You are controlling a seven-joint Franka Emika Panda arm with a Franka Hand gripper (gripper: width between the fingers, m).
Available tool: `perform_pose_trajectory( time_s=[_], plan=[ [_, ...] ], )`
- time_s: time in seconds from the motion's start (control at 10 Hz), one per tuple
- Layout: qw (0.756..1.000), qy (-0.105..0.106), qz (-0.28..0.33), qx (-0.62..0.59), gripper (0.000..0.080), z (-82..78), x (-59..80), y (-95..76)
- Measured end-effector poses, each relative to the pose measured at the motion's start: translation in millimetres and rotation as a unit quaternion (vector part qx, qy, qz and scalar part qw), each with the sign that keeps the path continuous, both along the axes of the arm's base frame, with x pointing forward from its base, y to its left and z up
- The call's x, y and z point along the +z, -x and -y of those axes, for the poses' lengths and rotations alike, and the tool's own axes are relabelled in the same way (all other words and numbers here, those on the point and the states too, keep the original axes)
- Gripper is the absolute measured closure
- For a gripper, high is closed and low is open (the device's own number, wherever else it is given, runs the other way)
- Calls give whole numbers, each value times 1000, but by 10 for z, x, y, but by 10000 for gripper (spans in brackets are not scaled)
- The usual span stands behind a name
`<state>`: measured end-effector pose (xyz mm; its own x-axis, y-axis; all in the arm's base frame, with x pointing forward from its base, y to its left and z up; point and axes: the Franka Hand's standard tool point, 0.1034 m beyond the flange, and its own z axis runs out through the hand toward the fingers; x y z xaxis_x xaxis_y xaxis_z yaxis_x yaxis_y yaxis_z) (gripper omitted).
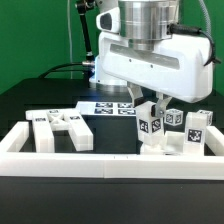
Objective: Assemble chair
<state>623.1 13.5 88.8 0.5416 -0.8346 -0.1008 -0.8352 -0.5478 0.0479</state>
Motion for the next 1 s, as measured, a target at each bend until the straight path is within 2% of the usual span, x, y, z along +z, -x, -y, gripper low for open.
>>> perform_pose_trajectory(
  time_s=[0.3, 0.6, 1.0],
  plan=[
    [993, 12, -5, -117, 507, -54, 1, -5],
    [974, 22, -6, -225, 507, -120, 2, -24],
    [917, 36, -14, -398, 507, -222, 0, -32]
  ],
)
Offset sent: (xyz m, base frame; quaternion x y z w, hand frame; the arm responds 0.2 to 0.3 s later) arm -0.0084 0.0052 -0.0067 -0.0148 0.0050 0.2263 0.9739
